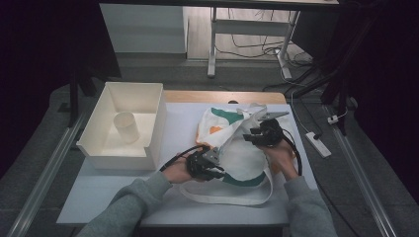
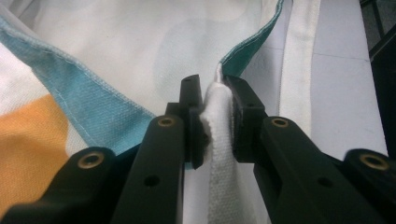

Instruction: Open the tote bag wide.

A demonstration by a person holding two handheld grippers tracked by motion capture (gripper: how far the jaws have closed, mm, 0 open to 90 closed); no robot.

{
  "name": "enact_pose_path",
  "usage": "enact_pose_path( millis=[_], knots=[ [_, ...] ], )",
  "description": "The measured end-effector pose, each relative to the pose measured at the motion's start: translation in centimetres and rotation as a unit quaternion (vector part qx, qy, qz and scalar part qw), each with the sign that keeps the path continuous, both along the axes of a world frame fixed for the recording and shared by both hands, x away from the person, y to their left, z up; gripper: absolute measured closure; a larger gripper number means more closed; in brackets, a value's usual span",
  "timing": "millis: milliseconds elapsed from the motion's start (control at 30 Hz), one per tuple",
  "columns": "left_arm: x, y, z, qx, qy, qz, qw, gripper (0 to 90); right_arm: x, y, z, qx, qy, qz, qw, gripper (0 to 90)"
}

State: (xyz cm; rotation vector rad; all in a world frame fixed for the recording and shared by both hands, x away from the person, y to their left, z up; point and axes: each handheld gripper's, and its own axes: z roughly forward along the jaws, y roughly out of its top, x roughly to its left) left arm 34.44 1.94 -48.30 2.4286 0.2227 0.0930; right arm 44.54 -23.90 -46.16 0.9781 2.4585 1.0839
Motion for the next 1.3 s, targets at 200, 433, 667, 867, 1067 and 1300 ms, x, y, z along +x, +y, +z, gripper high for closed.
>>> enact_pose_path(
  millis=[200, 433, 667, 867, 1067, 1300],
  knots=[
    [-0.1, 0.2, 0.5, -0.019, 0.000, 0.013, 0.9997, 64.2, -3.1, -0.8, 0.1, 0.010, -0.006, 0.014, 0.9998, 53.7],
    [0.4, 1.5, 2.5, -0.071, -0.019, 0.076, 0.9944, 44.5, -6.3, -1.3, 0.4, 0.019, -0.005, 0.036, 0.9992, 53.0],
    [2.4, 1.6, 4.6, -0.119, -0.039, 0.157, 0.9796, 44.4, -9.5, -0.9, 0.7, 0.025, -0.007, 0.063, 0.9977, 52.9],
    [5.5, 0.1, 4.8, -0.097, -0.027, 0.178, 0.9790, 44.6, -11.9, 0.1, 0.8, 0.022, 0.000, 0.098, 0.9949, 52.1],
    [7.9, -2.2, 3.1, -0.064, -0.004, 0.182, 0.9811, 48.1, -13.7, 1.4, 0.3, 0.015, 0.018, 0.138, 0.9902, 50.3],
    [9.2, -2.5, 2.0, -0.047, -0.008, 0.194, 0.9798, 87.1, -15.1, 3.1, -1.0, -0.042, 0.034, 0.170, 0.9839, 54.4]
  ],
)
